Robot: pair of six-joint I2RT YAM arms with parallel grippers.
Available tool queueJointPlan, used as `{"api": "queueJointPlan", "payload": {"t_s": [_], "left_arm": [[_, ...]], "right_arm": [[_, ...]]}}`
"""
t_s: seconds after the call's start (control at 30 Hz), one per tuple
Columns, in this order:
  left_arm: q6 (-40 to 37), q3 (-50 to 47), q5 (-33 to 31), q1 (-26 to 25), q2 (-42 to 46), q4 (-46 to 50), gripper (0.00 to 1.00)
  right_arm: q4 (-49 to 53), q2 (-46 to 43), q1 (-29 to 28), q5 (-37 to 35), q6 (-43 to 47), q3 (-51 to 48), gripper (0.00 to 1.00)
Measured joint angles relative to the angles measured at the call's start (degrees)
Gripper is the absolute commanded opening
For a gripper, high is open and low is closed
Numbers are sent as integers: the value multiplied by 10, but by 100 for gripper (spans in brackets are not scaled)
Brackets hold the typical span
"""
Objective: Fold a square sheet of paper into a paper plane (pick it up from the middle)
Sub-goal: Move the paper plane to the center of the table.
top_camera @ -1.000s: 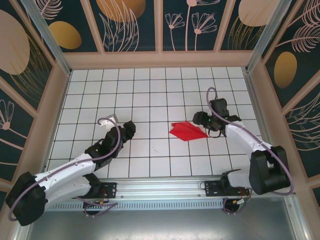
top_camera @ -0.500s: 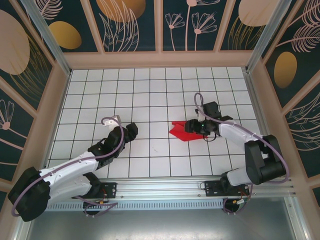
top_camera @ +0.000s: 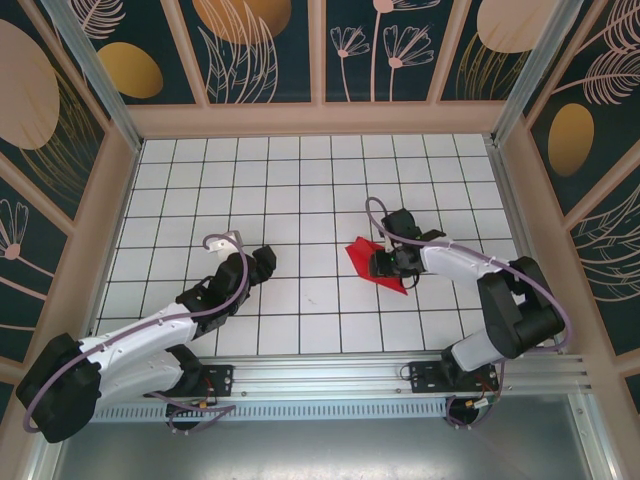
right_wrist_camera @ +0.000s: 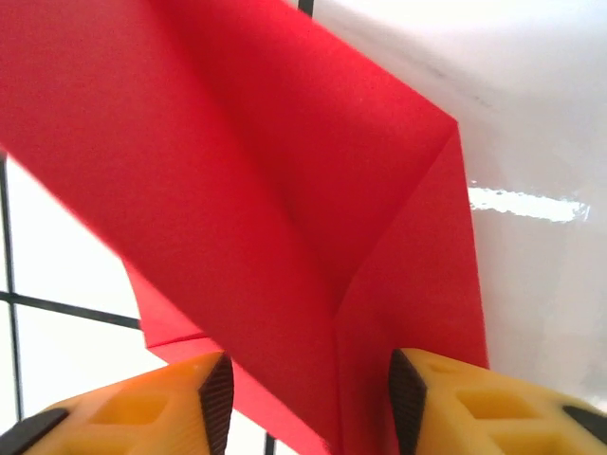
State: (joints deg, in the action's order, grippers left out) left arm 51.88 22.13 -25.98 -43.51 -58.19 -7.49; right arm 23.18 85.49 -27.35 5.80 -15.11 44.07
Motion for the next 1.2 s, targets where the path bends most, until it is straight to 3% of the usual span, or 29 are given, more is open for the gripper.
{"api": "queueJointPlan", "payload": {"t_s": [0.17,0.3,0.57,0.87,1.2], "left_arm": [[0,0,0,0,0,0,69],[0,0,0,0,0,0,69],[0,0,0,0,0,0,69],[0,0,-2,0,3,6,70],[-2,0,-13,0,20,14,71]], "right_arm": [[12,5,-6,-19,-3,8,18],[20,6,-16,-27,-15,18,8],[12,32,-64,-31,-84,82,8],[11,207,-132,-60,-137,233,10],[30,235,-147,-87,-155,273,30]]}}
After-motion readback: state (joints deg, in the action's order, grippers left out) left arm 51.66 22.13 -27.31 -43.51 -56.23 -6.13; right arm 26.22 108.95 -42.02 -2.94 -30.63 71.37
